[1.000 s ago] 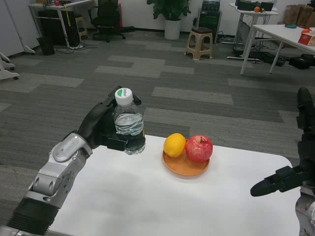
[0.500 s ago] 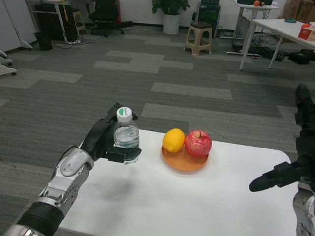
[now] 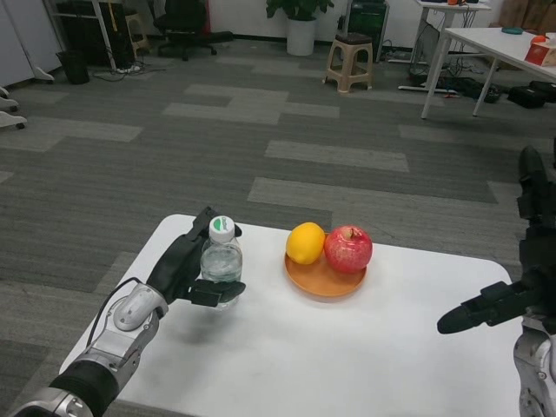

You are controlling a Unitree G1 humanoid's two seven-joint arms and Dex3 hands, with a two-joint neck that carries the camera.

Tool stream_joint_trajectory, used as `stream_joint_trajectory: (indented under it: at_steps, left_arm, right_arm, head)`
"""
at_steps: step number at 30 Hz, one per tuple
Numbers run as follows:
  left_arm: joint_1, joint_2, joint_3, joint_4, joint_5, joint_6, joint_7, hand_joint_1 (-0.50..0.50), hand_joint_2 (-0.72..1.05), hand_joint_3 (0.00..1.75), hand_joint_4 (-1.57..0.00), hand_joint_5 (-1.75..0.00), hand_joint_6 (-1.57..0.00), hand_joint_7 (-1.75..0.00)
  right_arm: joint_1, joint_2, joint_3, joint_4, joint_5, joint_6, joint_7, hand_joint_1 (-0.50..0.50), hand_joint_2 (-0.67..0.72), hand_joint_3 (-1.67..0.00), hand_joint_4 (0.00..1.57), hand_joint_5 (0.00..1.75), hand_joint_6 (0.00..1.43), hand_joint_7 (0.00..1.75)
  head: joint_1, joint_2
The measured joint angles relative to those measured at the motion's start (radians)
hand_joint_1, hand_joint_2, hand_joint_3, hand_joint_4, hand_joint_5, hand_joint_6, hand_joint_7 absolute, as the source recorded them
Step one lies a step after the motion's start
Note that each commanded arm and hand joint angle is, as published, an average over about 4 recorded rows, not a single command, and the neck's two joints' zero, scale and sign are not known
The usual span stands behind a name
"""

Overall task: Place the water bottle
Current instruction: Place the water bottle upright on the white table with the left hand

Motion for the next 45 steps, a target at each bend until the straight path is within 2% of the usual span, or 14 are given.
stream_joint_trajectory:
  at_steps: [8,12,19,25,31,34,38,43,45]
  left_arm:
    - [-0.029,-0.003,-0.083,0.145,-0.201,-0.134,0.017,0.21,1.05,0.52,-0.19,-1.75,-0.17,-1.68]
    - [-0.042,-0.003,-0.120,0.189,-0.266,-0.173,0.022,0.21,1.05,0.52,-0.18,-1.75,-0.20,-1.68]
    - [-0.050,-0.004,-0.130,0.206,-0.280,-0.181,0.022,0.22,1.05,0.52,-0.07,-1.75,-0.13,-1.68]
    - [-0.052,-0.004,-0.132,0.207,-0.281,-0.179,0.022,0.26,1.05,0.55,0.00,-1.75,-0.01,-1.55]
    - [-0.052,-0.004,-0.133,0.208,-0.282,-0.176,0.022,0.27,1.05,0.68,0.00,-1.75,0.00,-1.41]
    - [-0.052,-0.004,-0.133,0.208,-0.282,-0.174,0.022,0.13,1.05,0.74,0.00,-1.75,0.00,-1.29]
    - [-0.052,-0.004,-0.133,0.208,-0.283,-0.170,0.022,-0.19,1.05,0.72,0.00,-1.75,0.00,-1.13]
    - [-0.049,-0.004,-0.133,0.207,-0.292,-0.169,0.021,-0.43,1.05,0.31,0.00,-1.75,0.00,-0.98]
    - [-0.044,-0.004,-0.133,0.207,-0.299,-0.169,0.021,-0.47,0.94,0.20,0.00,-1.75,0.00,-0.98]
  right_arm:
    - [-0.003,0.000,0.003,0.010,0.000,0.000,0.000,-0.25,0.72,0.00,0.00,0.00,0.00,0.00]
    - [-0.009,0.000,0.004,0.015,0.000,0.000,0.000,-0.25,0.72,0.00,0.00,0.00,0.00,0.00]
    - [-0.012,0.000,0.006,0.026,0.000,0.000,0.000,-0.25,0.72,0.00,0.00,0.00,0.00,0.00]
    - [-0.014,0.000,0.009,0.034,0.000,0.000,0.000,-0.25,0.72,0.00,0.00,0.00,0.00,0.00]
    - [-0.014,0.000,0.009,0.034,0.000,0.000,0.000,-0.25,0.72,0.00,0.00,0.00,0.00,0.00]
    - [-0.014,0.000,0.009,0.034,0.000,0.000,0.000,-0.25,0.72,0.00,0.00,0.00,0.00,0.00]
    - [-0.014,0.000,0.009,0.034,0.000,0.000,0.000,-0.25,0.72,0.00,0.00,0.00,0.00,0.00]
    - [-0.014,0.000,0.010,0.033,0.000,0.000,0.000,-0.25,0.72,0.00,0.00,0.00,0.00,0.00]
    - [-0.014,0.000,0.010,0.032,0.000,0.000,0.000,-0.25,0.72,0.00,0.00,0.00,0.00,0.00]
  head:
    - [0.006,-0.005]
    - [0.009,-0.009]
    - [0.011,-0.014]
    - [0.011,-0.018]
    - [0.013,-0.014]
    - [0.014,-0.013]
    - [0.016,-0.009]
    - [0.019,-0.005]
    - [0.020,-0.003]
